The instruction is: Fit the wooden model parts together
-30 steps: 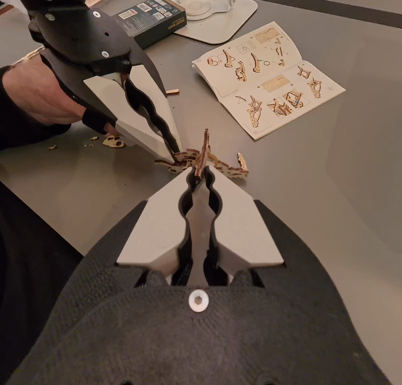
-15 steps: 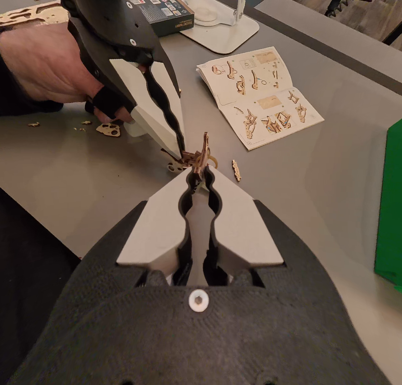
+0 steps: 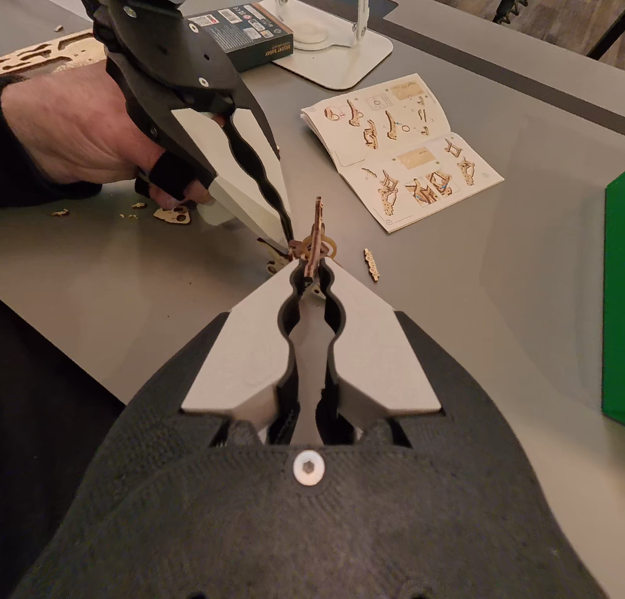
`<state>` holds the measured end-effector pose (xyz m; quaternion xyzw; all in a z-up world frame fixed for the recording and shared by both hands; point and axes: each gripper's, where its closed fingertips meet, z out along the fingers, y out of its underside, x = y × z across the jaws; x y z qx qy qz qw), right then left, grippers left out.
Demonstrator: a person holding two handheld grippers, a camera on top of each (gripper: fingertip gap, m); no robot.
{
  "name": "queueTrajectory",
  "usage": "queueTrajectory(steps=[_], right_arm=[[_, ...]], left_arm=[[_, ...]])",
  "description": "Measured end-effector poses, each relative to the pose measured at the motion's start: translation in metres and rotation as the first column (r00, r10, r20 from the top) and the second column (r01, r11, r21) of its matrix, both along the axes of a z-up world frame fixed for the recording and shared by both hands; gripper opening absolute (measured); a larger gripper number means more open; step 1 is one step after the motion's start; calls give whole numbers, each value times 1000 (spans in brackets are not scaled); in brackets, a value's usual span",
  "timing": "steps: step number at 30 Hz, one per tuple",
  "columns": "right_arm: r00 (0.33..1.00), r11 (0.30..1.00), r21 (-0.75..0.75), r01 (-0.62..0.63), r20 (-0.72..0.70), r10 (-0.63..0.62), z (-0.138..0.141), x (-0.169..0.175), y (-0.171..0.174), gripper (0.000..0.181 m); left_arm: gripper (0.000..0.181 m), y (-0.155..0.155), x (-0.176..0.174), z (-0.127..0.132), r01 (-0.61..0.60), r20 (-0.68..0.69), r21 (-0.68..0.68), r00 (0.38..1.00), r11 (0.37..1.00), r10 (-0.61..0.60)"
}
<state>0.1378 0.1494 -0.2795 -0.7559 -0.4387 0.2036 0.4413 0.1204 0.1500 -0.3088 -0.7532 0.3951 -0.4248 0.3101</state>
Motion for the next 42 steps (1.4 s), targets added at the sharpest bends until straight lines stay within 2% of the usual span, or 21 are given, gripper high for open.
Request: queueTrajectory(steps=[11, 23, 34, 39, 42], right_arm=[[993, 997, 75, 19, 117, -27, 0, -2, -3, 5], [991, 996, 38, 78, 108, -82, 0, 7, -3, 5], [947, 982, 189, 0, 315, -61, 3, 5, -3, 5], [899, 954, 291, -76, 434, -60, 5, 2, -2, 5], [845, 915, 374, -155, 530, -73, 5, 1, -3, 5]], left_arm=[[1, 0, 2, 0, -36, -23, 34, 999, 999, 37], [1, 0, 5, 0, -76, -38, 55, 996, 996, 78], [1, 1, 6, 3, -100, -43, 106, 994, 989, 105], [1, 1, 5, 6, -107, -41, 119, 993, 987, 112], [1, 1, 6, 6, -107, -39, 121, 993, 987, 113]])
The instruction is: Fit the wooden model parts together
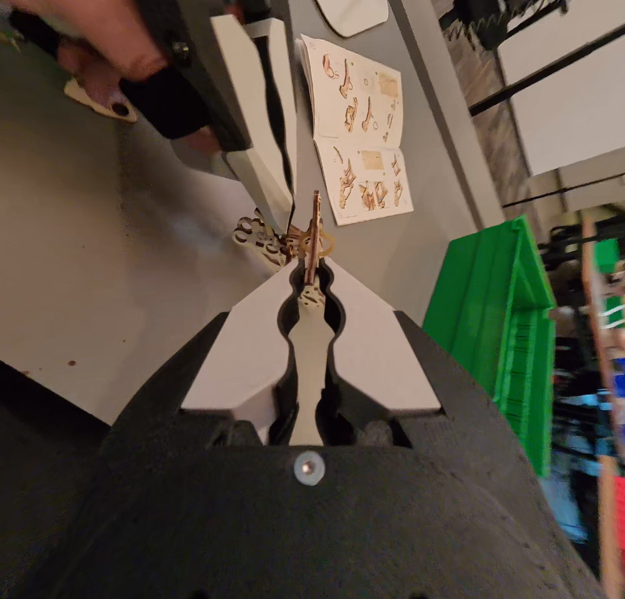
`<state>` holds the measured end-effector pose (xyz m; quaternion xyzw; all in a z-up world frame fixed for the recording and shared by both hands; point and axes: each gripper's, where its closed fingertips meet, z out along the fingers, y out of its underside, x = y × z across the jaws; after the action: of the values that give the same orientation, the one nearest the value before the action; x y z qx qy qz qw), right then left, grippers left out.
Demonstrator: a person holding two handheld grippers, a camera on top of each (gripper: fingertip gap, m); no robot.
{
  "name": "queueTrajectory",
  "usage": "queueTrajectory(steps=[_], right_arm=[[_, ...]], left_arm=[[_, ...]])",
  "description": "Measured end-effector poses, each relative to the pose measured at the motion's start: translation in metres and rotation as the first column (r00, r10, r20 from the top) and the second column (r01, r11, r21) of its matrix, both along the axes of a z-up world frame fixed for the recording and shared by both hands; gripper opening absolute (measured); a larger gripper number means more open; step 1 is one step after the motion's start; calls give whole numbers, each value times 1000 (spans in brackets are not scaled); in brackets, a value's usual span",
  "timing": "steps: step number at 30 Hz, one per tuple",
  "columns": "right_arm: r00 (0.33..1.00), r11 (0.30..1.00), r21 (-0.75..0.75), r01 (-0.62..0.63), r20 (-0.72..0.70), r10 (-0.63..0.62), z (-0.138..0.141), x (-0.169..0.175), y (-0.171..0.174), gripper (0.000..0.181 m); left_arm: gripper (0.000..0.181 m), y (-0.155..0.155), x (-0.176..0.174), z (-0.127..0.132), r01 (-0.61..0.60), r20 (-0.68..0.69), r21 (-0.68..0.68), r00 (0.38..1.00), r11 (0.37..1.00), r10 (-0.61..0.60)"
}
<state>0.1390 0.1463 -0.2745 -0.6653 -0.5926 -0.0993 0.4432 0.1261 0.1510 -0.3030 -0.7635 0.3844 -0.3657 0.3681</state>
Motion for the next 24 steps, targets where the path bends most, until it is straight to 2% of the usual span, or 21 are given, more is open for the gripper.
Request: queueTrajectory(steps=[6, 10, 17, 24], right_arm=[[986, 987, 135, -86, 156, 64, -3, -4, -5, 6], [978, 976, 180, -121, 188, 86, -3, -10, -9, 5], [982, 972, 193, -135, 155, 106, -3, -14, -12, 5], [990, 979, 156, -131, 63, 123, -2, -11, -12, 5]], left_arm=[[1, -1, 0, -2, 4, -2, -3, 1000, 1000, -4], [1, -2, 1, -2, 7, -7, 10, 1000, 1000, -7], [1, -6, 4, -3, 30, -10, 20, 1000, 999, -30], [1, -8, 7, -5, 51, -7, 4, 999, 999, -51]])
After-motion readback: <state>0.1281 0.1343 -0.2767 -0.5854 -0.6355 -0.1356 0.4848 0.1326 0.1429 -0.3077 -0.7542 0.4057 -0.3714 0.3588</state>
